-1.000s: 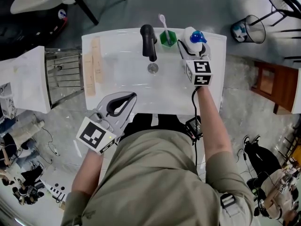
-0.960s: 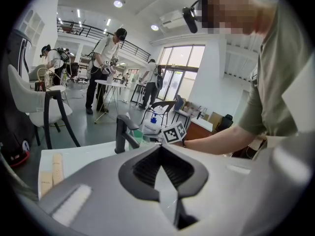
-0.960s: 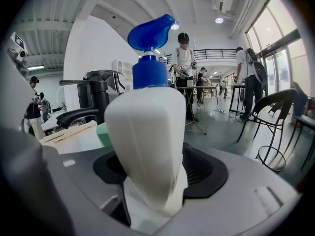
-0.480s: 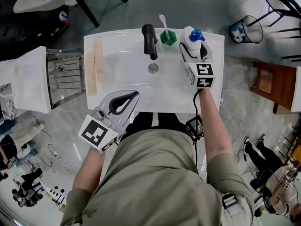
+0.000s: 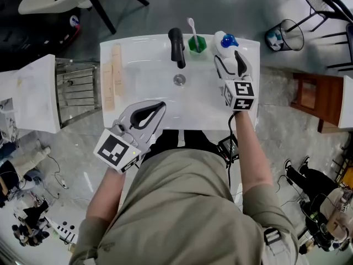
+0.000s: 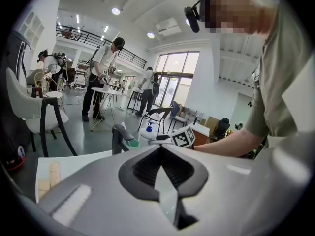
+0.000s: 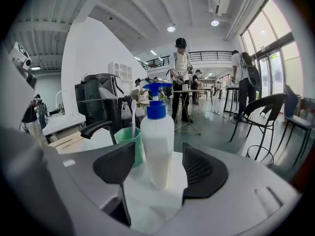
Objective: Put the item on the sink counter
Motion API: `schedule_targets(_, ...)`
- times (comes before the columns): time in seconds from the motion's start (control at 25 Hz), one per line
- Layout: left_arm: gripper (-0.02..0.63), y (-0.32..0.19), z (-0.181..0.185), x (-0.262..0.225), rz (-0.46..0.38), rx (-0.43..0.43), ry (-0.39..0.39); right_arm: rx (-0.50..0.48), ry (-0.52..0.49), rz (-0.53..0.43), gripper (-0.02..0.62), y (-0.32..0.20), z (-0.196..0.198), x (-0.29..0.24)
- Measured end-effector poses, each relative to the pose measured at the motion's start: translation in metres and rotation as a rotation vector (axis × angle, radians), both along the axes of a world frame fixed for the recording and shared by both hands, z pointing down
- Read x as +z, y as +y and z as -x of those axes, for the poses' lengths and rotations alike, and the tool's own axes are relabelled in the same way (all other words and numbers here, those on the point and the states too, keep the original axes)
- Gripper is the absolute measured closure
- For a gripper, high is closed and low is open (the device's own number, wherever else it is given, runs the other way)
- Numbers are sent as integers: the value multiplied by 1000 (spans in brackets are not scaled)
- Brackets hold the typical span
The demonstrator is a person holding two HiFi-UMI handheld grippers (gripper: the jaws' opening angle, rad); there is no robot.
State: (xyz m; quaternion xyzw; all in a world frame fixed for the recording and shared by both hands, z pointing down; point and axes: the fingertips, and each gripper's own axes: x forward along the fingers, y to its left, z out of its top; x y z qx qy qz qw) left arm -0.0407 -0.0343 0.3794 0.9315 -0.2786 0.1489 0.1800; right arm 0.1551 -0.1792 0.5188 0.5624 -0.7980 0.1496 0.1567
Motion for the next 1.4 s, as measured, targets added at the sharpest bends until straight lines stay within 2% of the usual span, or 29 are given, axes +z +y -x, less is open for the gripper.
schedule_targets(0.56, 600, 0, 2, -11, -38, 13, 40, 16, 7, -18, 311, 35, 5, -36)
schedule_targets(1.12, 600, -5, 2, -19, -60, 29, 77, -116, -5, -44, 319, 72, 43, -87)
schedule_targets(1.2, 600, -6, 3, -19, -63, 31, 82, -125, -8, -60, 373, 76, 48, -96)
schedule_targets(1.4, 600, -6, 5, -20, -68, 32, 91, -145, -16, -95, 441, 86, 57, -119)
